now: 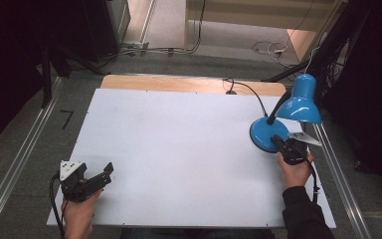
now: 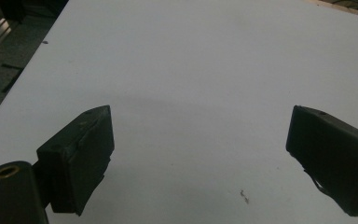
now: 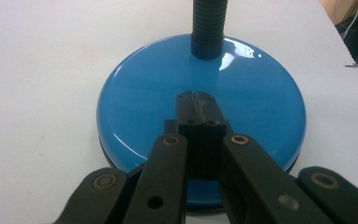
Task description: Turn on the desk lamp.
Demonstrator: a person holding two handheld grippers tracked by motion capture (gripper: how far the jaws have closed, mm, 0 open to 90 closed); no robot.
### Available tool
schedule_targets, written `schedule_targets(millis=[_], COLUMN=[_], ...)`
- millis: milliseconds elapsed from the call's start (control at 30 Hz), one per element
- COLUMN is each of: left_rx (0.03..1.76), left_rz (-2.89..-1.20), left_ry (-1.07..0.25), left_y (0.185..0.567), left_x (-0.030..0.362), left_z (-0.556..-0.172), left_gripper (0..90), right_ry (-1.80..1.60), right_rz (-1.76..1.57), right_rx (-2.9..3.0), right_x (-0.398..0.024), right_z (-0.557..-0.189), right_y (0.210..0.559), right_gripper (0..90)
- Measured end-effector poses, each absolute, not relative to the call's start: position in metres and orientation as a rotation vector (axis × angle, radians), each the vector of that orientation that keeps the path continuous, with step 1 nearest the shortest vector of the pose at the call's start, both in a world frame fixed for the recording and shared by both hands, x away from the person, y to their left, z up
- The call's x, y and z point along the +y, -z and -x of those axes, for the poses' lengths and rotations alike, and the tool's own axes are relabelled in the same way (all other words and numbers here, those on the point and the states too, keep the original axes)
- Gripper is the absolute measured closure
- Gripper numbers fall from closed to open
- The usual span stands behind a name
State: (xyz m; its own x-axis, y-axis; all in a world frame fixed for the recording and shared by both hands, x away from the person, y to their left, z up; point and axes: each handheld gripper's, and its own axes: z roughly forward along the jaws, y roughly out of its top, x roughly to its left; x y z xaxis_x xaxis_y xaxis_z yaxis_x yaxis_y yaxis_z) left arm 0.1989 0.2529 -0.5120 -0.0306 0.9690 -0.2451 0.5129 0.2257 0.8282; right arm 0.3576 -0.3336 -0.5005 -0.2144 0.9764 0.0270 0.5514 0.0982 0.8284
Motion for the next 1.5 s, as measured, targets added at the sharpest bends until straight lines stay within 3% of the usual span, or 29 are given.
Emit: schedule_targets(millis=[567,733,900,1033,1067,1333,1500], left_rx=[1.667,1.668,1.667,1.667,1.667,1.666,1.667], left_rz=[-1.399,-1.395,-1.392,-1.393,-1.392,-1.391,-1.389], left_ry=[-0.68,-0.679,-0.677,-0.676,-0.676,-0.676,-0.674], left_y=[0.512,0.513,0.512,0.512,0.512,0.512,0.512], left_x=[0.253,0.253,0.253,0.254,0.254,0.253,0.254], left_z=[-0.199,-0.199,-0.199,-0.199,-0.199,-0.199,-0.199], left_gripper=[8.2,8.2,8.2,8.2,8.2,8.2,8.2], right_ry=[-1.027,-1.054,-1.065,-1.054,-1.047,-1.059,-1.096], right_rz=[-1.502,-1.493,-1.479,-1.484,-1.49,-1.495,-1.483], right_rx=[1.819,1.835,1.85,1.845,1.836,1.826,1.819], right_x=[-0.336,-0.336,-0.333,-0.333,-0.334,-0.335,-0.337], right_z=[-0.355,-0.355,-0.354,-0.353,-0.353,-0.348,-0.341], right_y=[0.501,0.501,0.501,0.501,0.501,0.502,0.498], right_gripper=[87.6,78.2,57.3,50.4,45.3,31.0,30.0])
